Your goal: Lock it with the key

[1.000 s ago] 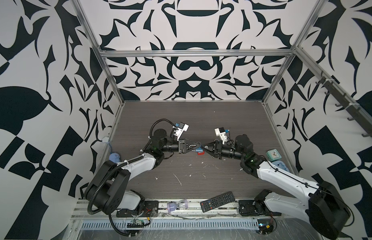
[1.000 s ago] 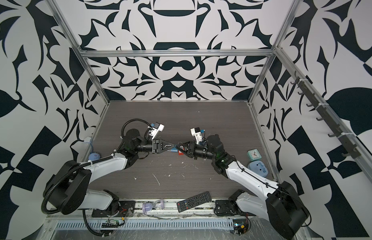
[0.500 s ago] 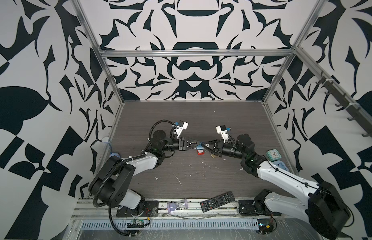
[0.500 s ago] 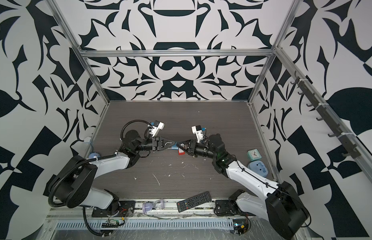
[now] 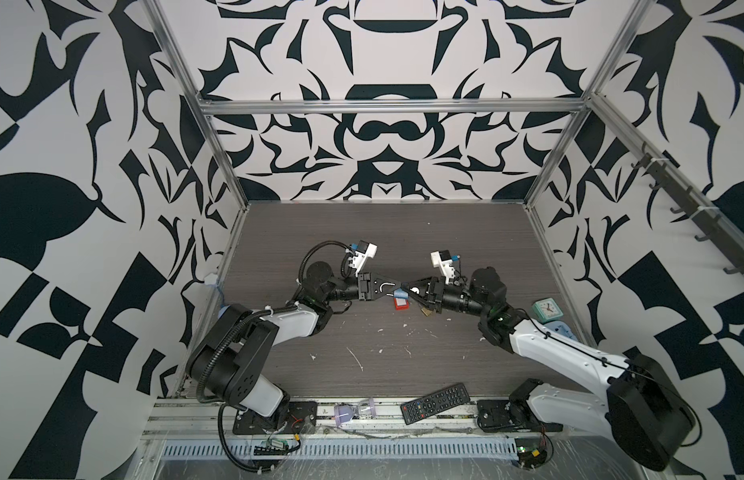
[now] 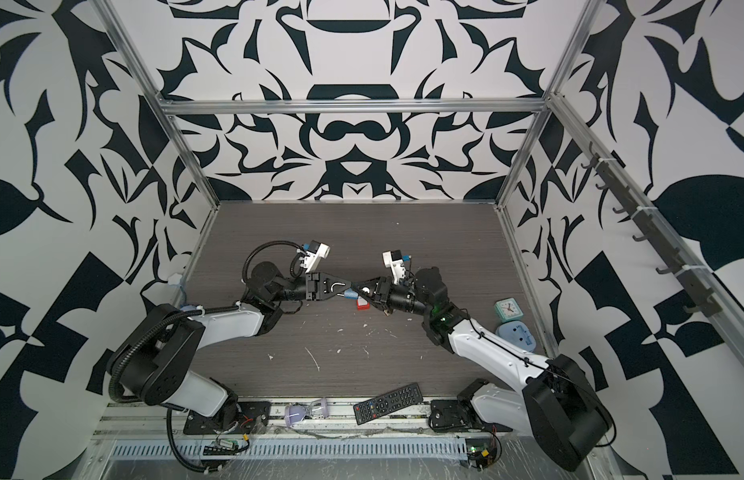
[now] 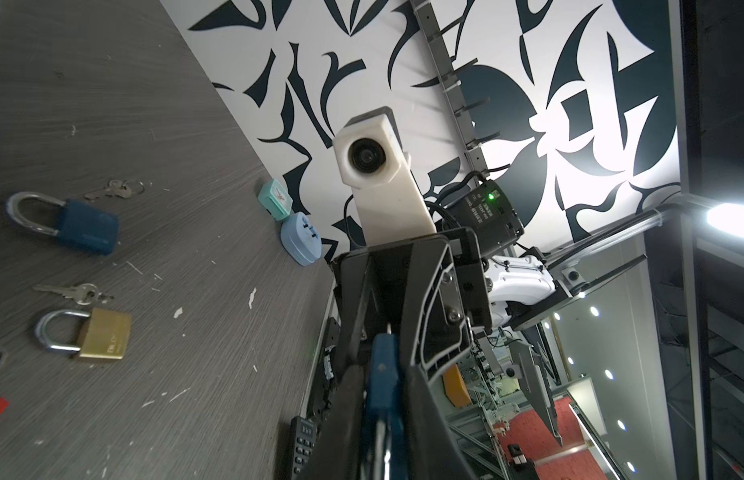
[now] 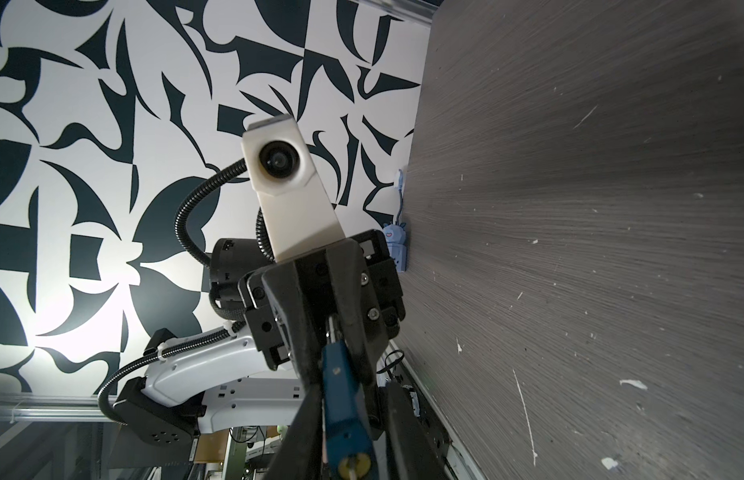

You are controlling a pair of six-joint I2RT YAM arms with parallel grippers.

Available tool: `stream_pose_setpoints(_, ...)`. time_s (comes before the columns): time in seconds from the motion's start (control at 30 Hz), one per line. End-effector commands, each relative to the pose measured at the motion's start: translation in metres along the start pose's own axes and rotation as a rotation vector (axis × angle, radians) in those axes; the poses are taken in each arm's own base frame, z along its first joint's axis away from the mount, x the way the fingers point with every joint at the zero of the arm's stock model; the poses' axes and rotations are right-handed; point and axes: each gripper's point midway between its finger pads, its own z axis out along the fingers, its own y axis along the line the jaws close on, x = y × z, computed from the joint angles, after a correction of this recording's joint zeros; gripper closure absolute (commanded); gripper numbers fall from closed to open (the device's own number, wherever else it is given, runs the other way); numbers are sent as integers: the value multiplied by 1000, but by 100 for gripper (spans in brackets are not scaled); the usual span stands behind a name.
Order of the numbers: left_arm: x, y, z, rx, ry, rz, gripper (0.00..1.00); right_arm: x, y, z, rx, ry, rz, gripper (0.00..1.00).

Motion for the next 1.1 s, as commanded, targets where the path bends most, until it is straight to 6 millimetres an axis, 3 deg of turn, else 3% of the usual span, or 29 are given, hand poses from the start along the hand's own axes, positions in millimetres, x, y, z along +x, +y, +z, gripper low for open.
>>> stream_pose_setpoints(0.0, 1, -10, 4, 37, 20, 31, 100, -2, 28, 2, -91, 2, -57, 74)
stream_pose_setpoints(0.03, 1, -9, 4, 35, 18, 29, 100, -3, 28, 2, -91, 0, -57, 75)
stream_pose_setpoints(0.1, 1, -8, 4, 32, 17, 25, 100, -2, 28, 2, -93, 2, -55, 93)
stream_pose_setpoints(0.2, 1, -4, 5, 24, 17, 14, 100, -2, 28, 2, -97, 4, -50, 100)
stream_pose_setpoints(0.33, -2, 3, 5, 3, 14, 5, 100, -1, 29, 0, -111, -2, -28, 100)
stream_pose_setpoints(0.37, -4, 6, 4, -4, 10, 2, 89, -2, 29, -1, -109, -10, -24, 100)
stream_pose_setpoints(0.43, -10, 7, -2, -17, -17, 5, 58, -2, 26, -3, -91, -20, -17, 100)
stream_pose_setpoints(0.5, -16, 6, -10, -38, -42, 8, 46, -3, 25, -4, -76, -32, -12, 100)
stream_pose_setpoints(1.03, -1, -6, -28, -156, -16, 66, 45, -6, 28, -8, -80, -52, -5, 100)
stream_pose_setpoints(1.07, -3, -17, -29, -144, -21, 97, 45, -6, 28, -8, -81, -53, -6, 100)
